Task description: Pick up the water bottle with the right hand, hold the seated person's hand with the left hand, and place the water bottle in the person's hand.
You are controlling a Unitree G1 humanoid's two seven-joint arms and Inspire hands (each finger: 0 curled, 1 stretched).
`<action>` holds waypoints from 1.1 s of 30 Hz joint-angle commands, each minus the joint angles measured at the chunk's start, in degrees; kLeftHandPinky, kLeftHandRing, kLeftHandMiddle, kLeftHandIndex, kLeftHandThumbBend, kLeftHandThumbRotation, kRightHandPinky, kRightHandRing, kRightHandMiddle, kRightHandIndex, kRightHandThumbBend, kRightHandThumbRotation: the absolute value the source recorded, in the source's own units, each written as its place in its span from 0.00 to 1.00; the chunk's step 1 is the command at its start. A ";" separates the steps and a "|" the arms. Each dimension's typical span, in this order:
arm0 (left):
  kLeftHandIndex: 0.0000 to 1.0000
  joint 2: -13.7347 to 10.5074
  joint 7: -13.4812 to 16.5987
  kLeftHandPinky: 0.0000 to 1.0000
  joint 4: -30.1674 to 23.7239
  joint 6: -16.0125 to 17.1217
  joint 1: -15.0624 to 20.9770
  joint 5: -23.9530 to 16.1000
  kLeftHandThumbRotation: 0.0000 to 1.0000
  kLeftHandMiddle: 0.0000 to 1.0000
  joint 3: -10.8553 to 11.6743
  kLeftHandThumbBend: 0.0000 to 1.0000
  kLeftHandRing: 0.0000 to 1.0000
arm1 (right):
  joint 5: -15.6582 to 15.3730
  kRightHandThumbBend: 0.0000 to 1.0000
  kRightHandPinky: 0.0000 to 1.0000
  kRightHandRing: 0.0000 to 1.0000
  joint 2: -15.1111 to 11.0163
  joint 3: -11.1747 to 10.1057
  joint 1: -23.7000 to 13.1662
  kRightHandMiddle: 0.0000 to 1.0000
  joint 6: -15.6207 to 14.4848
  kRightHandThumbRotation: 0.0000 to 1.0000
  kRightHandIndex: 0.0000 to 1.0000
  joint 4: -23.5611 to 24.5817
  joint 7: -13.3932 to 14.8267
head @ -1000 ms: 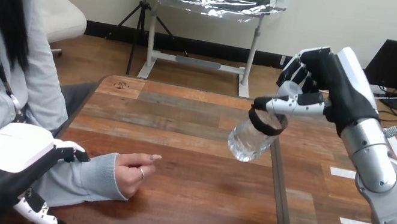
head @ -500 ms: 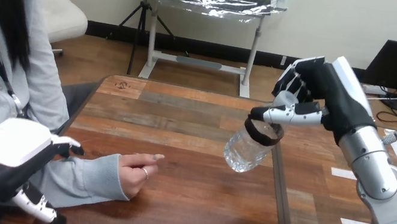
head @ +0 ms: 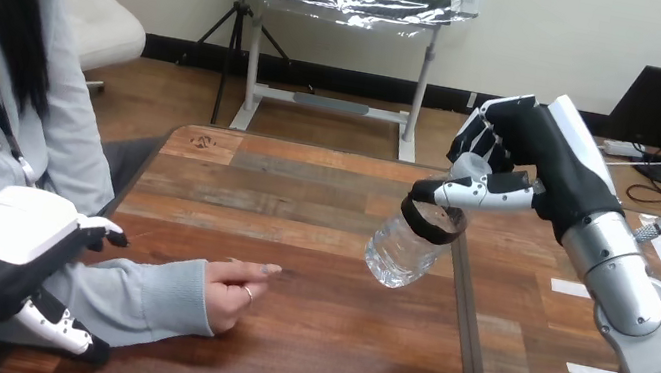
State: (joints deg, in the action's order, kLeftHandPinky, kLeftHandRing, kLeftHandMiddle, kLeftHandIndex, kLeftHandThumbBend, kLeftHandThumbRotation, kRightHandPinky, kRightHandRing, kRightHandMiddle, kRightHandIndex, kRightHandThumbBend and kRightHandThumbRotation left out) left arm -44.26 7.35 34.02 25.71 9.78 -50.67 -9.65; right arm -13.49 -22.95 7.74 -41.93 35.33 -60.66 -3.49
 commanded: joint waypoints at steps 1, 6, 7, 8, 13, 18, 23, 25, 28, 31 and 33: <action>0.80 -1.94 1.93 0.74 3.48 -0.46 3.68 -1.11 0.47 0.76 -2.34 1.00 0.76 | 2.62 0.64 0.13 0.17 -1.67 -3.15 -1.80 0.26 1.83 0.00 0.25 4.00 -0.62; 0.81 -1.56 2.96 0.75 6.22 -0.82 5.25 -1.28 0.49 0.77 -3.75 1.00 0.77 | 2.54 0.64 0.12 0.17 -1.87 -3.52 -1.58 0.26 1.42 0.00 0.25 4.63 -1.07; 0.81 -1.58 3.33 0.75 6.68 -0.75 5.55 -1.45 0.49 0.77 -4.06 1.00 0.77 | 2.45 0.64 0.12 0.17 -1.91 -3.57 -1.54 0.26 1.63 0.00 0.26 4.61 -1.06; 0.81 -1.60 3.62 0.75 7.04 -0.69 5.78 -1.57 0.50 0.77 -4.31 1.00 0.77 | 2.38 0.64 0.13 0.17 -1.94 -3.61 -1.51 0.26 1.76 0.00 0.26 4.62 -1.06; 0.82 -1.53 4.02 0.76 8.66 -0.78 6.71 -1.45 0.51 0.78 -5.31 1.00 0.77 | 2.55 0.65 0.13 0.17 -2.06 -3.90 -1.13 0.26 2.17 0.00 0.26 5.23 -1.33; 0.82 -1.14 3.58 0.76 10.51 -1.21 7.87 -0.94 0.51 0.78 -6.18 1.00 0.77 | 2.53 0.64 0.13 0.17 -2.10 -4.03 -0.63 0.26 0.75 0.00 0.26 6.80 -1.48; 0.83 -0.96 2.23 0.77 11.31 -2.25 8.64 -0.75 0.52 0.80 -7.00 1.00 0.78 | 3.04 0.64 0.12 0.17 -2.02 -4.32 -0.07 0.26 -0.03 0.00 0.26 8.11 -2.14; 0.83 -0.83 3.08 0.77 12.17 -2.22 9.10 -1.05 0.52 0.80 -7.60 1.00 0.77 | 2.94 0.64 0.12 0.17 -2.05 -4.32 0.16 0.26 -0.47 0.00 0.26 8.80 -2.15; 0.83 -0.49 2.32 0.76 13.20 -2.28 9.67 -0.34 0.52 0.79 -7.82 1.00 0.76 | 3.10 0.64 0.12 0.17 -2.03 -4.43 0.53 0.26 -0.17 0.00 0.27 9.46 -2.28; 0.82 -0.44 2.41 0.75 13.80 -2.22 10.09 -0.36 0.52 0.78 -8.37 1.00 0.74 | 3.30 0.64 0.12 0.17 -2.07 -4.49 0.64 0.26 0.31 0.00 0.26 9.55 -2.55; 0.82 -0.31 2.68 0.74 14.30 -2.37 10.36 -0.49 0.52 0.78 -8.82 1.00 0.74 | 3.69 0.64 0.12 0.17 -2.01 -4.63 0.85 0.26 -0.08 0.00 0.26 10.07 -2.91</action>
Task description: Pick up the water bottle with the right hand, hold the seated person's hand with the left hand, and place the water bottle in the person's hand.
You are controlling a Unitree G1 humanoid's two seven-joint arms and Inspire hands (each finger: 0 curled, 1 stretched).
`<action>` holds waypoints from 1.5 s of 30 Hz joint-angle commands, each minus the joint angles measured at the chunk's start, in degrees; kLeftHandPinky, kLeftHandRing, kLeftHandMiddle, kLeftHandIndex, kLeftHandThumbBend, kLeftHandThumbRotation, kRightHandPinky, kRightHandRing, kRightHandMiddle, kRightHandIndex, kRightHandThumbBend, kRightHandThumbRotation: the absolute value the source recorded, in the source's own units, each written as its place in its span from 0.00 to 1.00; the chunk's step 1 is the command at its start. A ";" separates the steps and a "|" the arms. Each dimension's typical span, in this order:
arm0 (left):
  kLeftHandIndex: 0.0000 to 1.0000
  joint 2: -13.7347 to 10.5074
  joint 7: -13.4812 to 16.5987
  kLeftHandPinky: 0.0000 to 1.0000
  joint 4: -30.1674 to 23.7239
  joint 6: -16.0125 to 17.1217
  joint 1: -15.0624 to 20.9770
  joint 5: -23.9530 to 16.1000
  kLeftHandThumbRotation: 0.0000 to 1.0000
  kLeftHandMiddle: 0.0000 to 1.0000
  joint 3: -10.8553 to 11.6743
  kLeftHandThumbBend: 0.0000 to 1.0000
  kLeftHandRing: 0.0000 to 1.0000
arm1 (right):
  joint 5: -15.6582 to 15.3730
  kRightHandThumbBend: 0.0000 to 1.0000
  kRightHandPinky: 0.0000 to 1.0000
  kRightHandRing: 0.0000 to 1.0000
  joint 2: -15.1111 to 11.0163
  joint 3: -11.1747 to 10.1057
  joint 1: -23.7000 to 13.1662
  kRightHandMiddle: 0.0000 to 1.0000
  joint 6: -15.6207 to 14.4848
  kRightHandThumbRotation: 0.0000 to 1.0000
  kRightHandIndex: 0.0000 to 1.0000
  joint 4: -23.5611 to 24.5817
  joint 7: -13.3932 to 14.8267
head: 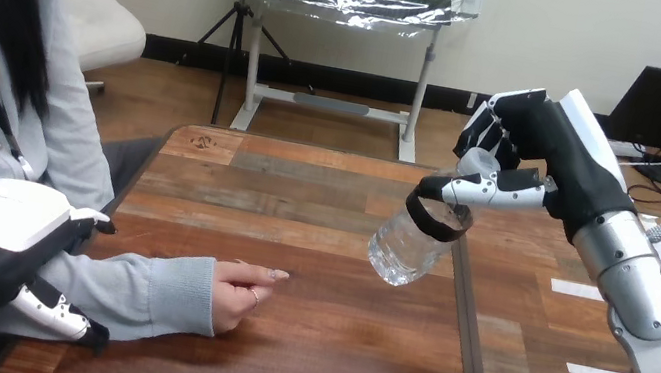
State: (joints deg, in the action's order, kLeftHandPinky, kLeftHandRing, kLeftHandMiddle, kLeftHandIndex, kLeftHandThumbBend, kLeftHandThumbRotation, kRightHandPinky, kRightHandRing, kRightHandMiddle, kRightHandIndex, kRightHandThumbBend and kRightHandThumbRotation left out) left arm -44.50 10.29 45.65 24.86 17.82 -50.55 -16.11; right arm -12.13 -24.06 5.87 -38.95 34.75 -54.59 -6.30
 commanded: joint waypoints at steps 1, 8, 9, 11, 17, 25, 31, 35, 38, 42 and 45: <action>0.82 0.08 -0.23 0.73 3.01 -1.67 2.48 -0.60 0.52 0.77 -2.54 1.00 0.73 | 2.58 0.64 0.12 0.17 -0.83 -2.87 -1.99 0.26 0.11 0.00 0.26 4.38 -0.31; 0.78 0.67 -0.21 0.69 3.77 -2.38 2.97 -0.12 0.51 0.74 -3.58 1.00 0.69 | 2.91 0.63 0.12 0.16 -0.86 -3.10 -1.60 0.25 -0.40 0.00 0.26 5.37 -0.75; 0.78 0.78 -0.12 0.68 3.78 -2.40 2.97 -0.10 0.51 0.73 -3.73 1.00 0.69 | 2.95 0.63 0.12 0.16 -0.85 -3.14 -1.57 0.25 -0.33 0.00 0.26 5.43 -0.79; 0.77 0.84 -0.01 0.67 3.74 -2.32 2.92 0.02 0.51 0.72 -3.88 1.00 0.68 | 2.95 0.63 0.12 0.16 -0.85 -3.20 -1.54 0.25 -0.22 0.00 0.26 5.49 -0.82; 0.72 1.50 0.59 0.62 4.24 -2.64 3.12 0.16 0.45 0.68 -4.57 1.00 0.64 | 2.79 0.63 0.12 0.16 -0.77 -3.44 -0.94 0.25 -1.58 0.00 0.26 7.37 -1.02; 0.65 2.38 -2.71 0.55 3.85 -3.55 3.61 1.77 0.37 0.62 -5.02 1.00 0.58 | 3.07 0.64 0.11 0.16 -0.46 -3.85 -0.81 0.24 -1.53 0.00 0.26 7.81 -1.35; 0.60 2.54 -3.55 0.51 3.16 -4.34 3.82 2.22 0.30 0.57 -5.91 1.00 0.54 | 3.08 0.64 0.11 0.15 -0.32 -3.91 -0.67 0.24 -1.21 0.00 0.25 8.10 -1.35; 0.58 2.83 -4.37 0.49 2.77 -4.68 3.83 3.02 0.25 0.55 -5.87 1.00 0.52 | 3.49 0.63 0.10 0.14 -0.24 -4.03 -0.49 0.23 -1.92 0.00 0.24 8.70 -1.86; 0.57 2.86 -4.02 0.48 2.77 -4.87 4.04 2.40 0.24 0.55 -6.49 1.00 0.51 | 3.63 0.63 0.10 0.14 -0.16 -4.07 -0.64 0.23 -1.47 0.00 0.24 8.32 -1.94; 0.56 3.25 -4.61 0.47 2.58 -4.94 4.15 2.98 0.22 0.54 -6.37 1.00 0.50 | 4.01 0.64 0.10 0.14 0.15 -4.22 -0.63 0.23 -2.83 0.00 0.24 8.67 -2.09; 0.56 3.28 -5.67 0.47 2.02 -5.38 4.24 2.87 0.21 0.54 -6.57 1.00 0.50 | 4.12 0.64 0.10 0.14 0.29 -4.20 -0.64 0.23 -3.33 0.00 0.24 8.79 -2.10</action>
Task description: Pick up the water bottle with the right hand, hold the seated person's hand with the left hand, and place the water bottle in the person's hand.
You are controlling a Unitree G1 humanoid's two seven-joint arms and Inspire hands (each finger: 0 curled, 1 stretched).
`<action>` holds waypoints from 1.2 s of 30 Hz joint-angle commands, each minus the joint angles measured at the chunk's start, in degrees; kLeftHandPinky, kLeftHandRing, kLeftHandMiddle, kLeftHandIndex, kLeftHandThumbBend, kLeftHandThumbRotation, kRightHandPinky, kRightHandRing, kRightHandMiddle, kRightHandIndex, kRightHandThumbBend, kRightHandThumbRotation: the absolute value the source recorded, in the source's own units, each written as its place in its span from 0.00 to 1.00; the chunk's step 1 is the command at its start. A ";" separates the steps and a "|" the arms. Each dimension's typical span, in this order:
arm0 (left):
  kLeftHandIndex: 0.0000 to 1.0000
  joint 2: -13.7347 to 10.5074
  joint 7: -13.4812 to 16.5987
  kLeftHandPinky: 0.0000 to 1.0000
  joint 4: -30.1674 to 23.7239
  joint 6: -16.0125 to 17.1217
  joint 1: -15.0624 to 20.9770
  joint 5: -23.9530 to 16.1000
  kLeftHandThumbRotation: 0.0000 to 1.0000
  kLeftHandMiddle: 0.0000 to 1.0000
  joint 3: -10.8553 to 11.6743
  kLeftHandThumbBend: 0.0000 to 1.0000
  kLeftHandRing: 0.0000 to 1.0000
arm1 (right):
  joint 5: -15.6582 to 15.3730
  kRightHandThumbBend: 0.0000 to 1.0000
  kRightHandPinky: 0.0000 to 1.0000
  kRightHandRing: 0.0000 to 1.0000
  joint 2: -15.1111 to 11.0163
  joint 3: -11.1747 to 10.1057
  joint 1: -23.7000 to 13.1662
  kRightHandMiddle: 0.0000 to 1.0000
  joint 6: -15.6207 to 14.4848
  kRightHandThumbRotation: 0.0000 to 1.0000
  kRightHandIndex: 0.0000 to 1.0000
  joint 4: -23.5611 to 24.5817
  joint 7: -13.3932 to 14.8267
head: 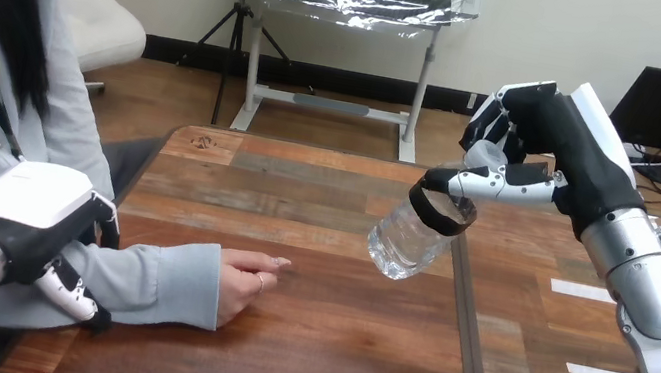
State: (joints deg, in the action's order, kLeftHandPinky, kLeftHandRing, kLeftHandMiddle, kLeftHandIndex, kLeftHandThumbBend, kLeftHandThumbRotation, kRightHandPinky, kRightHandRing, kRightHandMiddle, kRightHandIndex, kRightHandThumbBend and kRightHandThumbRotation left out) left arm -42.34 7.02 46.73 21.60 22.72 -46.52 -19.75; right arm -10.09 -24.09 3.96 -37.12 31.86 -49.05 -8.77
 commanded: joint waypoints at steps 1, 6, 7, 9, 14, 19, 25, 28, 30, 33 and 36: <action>0.56 1.22 -2.93 0.47 0.89 -2.39 -0.58 -1.08 0.21 0.55 -2.97 0.99 0.51 | 2.05 0.64 0.10 0.15 0.35 -2.25 -2.47 0.23 -0.65 0.00 0.24 3.35 0.41; 0.56 1.57 -3.42 0.48 0.91 -2.12 -0.42 -0.44 0.17 0.55 -2.95 0.97 0.51 | 1.80 0.64 0.11 0.15 0.45 -1.97 -2.65 0.23 -0.23 0.00 0.24 3.12 0.66; 0.55 1.62 -3.57 0.47 0.89 -2.23 -0.36 -0.44 0.16 0.55 -3.05 0.97 0.50 | 1.72 0.64 0.11 0.15 0.44 -1.92 -2.67 0.23 -0.04 0.00 0.24 3.02 0.73; 0.55 1.80 -4.01 0.47 0.91 -2.45 -0.24 -0.27 0.15 0.54 -3.14 0.97 0.49 | 1.63 0.64 0.11 0.15 0.51 -1.85 -2.76 0.23 -0.07 0.00 0.24 2.96 0.80; 0.55 2.22 -4.06 0.47 1.33 -2.50 0.01 -0.08 0.10 0.53 -3.29 0.96 0.48 | 1.68 0.65 0.11 0.15 0.78 -1.82 -2.95 0.23 0.16 0.00 0.24 2.65 0.88; 0.54 2.46 -4.75 0.44 1.39 -2.37 0.24 0.25 0.07 0.52 -3.38 0.96 0.46 | 1.80 0.64 0.11 0.15 0.94 -1.80 -3.06 0.23 0.35 0.00 0.23 2.55 0.71; 0.52 2.62 -5.83 0.41 0.90 -2.85 0.29 0.82 0.03 0.52 -3.44 0.94 0.45 | 2.28 0.64 0.11 0.15 1.29 -1.93 -3.26 0.23 0.18 0.00 0.23 2.50 0.36; 0.50 2.90 -6.41 0.38 1.00 -2.83 0.26 1.85 0.02 0.51 -3.02 0.93 0.43 | 1.96 0.64 0.11 0.15 1.32 -1.80 -3.27 0.23 -0.23 0.00 0.23 2.87 0.67; 0.48 3.01 -6.45 0.36 1.15 -2.66 0.32 2.25 0.01 0.50 -2.97 0.93 0.42 | 1.59 0.64 0.11 0.15 1.28 -1.67 -3.32 0.23 -0.46 0.00 0.23 2.97 0.95; 0.45 2.98 -6.29 0.32 0.94 -2.69 0.34 2.43 0.00 0.48 -3.11 0.92 0.39 | 1.00 0.65 0.11 0.15 1.16 -1.44 -3.49 0.23 -0.43 0.00 0.24 2.74 1.34; 0.45 2.99 -6.13 0.31 0.39 -2.84 0.15 2.91 0.00 0.46 -2.99 0.92 0.38 | 0.30 0.66 0.11 0.16 0.97 -1.17 -3.69 0.24 -0.19 0.00 0.24 2.40 1.72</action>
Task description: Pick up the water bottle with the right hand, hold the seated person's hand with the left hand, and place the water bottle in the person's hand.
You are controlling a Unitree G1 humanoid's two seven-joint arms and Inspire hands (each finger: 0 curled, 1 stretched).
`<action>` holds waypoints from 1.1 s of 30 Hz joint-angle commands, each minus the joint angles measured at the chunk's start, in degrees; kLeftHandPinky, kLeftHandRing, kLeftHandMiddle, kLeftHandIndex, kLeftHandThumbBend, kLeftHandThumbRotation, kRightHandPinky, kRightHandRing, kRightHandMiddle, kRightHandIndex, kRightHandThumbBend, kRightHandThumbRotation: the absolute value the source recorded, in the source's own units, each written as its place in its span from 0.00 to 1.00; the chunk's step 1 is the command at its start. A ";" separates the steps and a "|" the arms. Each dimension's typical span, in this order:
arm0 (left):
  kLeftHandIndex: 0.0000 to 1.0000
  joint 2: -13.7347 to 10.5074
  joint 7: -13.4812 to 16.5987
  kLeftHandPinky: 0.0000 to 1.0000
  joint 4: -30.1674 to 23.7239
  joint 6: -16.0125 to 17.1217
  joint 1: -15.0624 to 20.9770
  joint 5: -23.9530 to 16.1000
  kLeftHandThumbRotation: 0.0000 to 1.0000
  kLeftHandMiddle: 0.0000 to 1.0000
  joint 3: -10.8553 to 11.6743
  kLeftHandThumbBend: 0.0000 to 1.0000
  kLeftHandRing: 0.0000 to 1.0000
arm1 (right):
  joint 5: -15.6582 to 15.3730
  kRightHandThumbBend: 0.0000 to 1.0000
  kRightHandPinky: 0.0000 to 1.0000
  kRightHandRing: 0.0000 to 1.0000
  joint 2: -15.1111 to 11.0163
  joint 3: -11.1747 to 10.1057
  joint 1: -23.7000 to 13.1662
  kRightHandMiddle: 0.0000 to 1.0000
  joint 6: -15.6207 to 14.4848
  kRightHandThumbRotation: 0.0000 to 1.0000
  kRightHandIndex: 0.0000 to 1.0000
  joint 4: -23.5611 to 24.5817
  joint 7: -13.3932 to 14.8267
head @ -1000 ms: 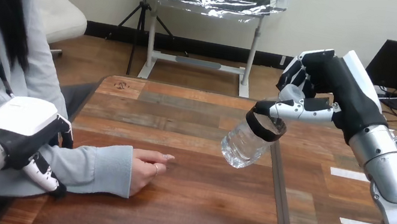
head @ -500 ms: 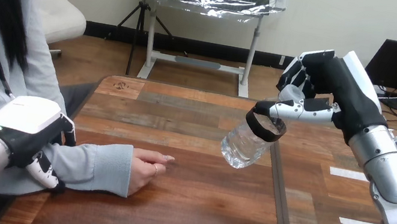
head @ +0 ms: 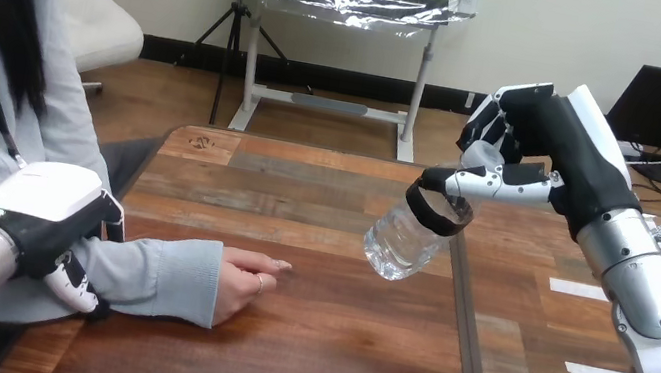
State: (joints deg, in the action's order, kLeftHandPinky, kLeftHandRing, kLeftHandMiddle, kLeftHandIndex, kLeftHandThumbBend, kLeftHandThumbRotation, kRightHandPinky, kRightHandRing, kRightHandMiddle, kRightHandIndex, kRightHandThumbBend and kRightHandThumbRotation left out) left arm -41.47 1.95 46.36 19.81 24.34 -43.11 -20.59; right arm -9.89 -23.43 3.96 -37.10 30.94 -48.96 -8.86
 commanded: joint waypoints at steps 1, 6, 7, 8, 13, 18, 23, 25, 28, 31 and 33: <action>0.44 2.11 -0.99 0.31 0.56 -1.02 -1.57 -0.33 0.00 0.46 -2.07 0.91 0.38 | -0.16 0.66 0.11 0.16 0.26 -1.07 -3.76 0.24 0.75 0.00 0.24 2.26 1.97; 0.43 2.00 0.31 0.29 0.24 -0.13 -1.77 0.13 0.00 0.44 -1.93 0.90 0.36 | 0.01 0.66 0.11 0.16 0.55 -1.21 -4.13 0.24 0.71 0.00 0.24 1.62 1.53; 0.42 1.94 0.38 0.29 0.19 0.08 -1.79 0.26 0.00 0.44 -1.91 0.89 0.36 | 0.08 0.66 0.11 0.16 0.65 -1.25 -4.16 0.24 0.61 0.00 0.25 1.63 1.45; 0.42 1.90 0.45 0.29 0.16 0.23 -1.79 0.35 0.00 0.43 -1.91 0.89 0.36 | 0.13 0.66 0.11 0.16 0.71 -1.28 -4.18 0.24 0.54 0.00 0.25 1.64 1.39; 0.41 1.69 0.40 0.30 -0.59 0.59 -1.91 0.95 0.00 0.43 -1.67 0.88 0.36 | 0.92 0.66 0.11 0.16 1.44 -1.51 -4.76 0.24 0.57 0.00 0.24 0.62 0.75; 0.41 1.08 -0.03 0.30 -2.77 0.15 -2.41 1.04 0.00 0.42 -1.40 0.86 0.36 | 0.38 0.66 0.11 0.16 1.74 -1.22 -5.15 0.23 0.14 0.00 0.24 -0.07 1.11; 0.41 0.62 0.34 0.31 -4.16 0.90 -2.87 1.38 0.00 0.41 -0.97 0.86 0.36 | 0.11 0.66 0.12 0.16 1.98 -1.01 -5.70 0.24 0.86 0.00 0.25 -1.59 1.13; 0.41 0.49 0.46 0.31 -4.68 1.23 -3.06 1.72 0.00 0.41 -0.66 0.85 0.35 | -0.03 0.66 0.12 0.16 2.15 -0.91 -5.95 0.24 1.00 0.00 0.25 -2.29 1.22; 0.41 0.42 0.45 0.31 -5.89 1.07 -3.36 2.12 0.00 0.40 -0.21 0.85 0.35 | -0.27 0.66 0.12 0.16 2.40 -0.78 -6.48 0.24 1.44 0.00 0.25 -3.82 1.50; 0.41 0.37 0.52 0.31 -6.98 1.07 -3.74 2.83 0.00 0.40 0.37 0.85 0.34 | -0.13 0.66 0.12 0.16 2.77 -0.87 -6.94 0.25 1.71 0.00 0.26 -5.20 1.45; 0.41 0.27 0.91 0.32 -7.59 1.65 -4.01 3.35 0.00 0.40 0.77 0.85 0.34 | -0.23 0.66 0.12 0.17 2.90 -0.80 -7.27 0.25 1.67 0.00 0.27 -5.95 1.46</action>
State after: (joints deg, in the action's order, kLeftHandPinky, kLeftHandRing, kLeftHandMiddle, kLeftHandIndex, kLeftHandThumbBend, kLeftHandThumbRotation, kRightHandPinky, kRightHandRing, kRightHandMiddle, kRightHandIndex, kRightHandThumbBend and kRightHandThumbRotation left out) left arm -41.85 2.49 42.11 20.31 21.03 -40.93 -20.36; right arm -10.55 -21.46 4.05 -37.60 31.04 -53.24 -8.69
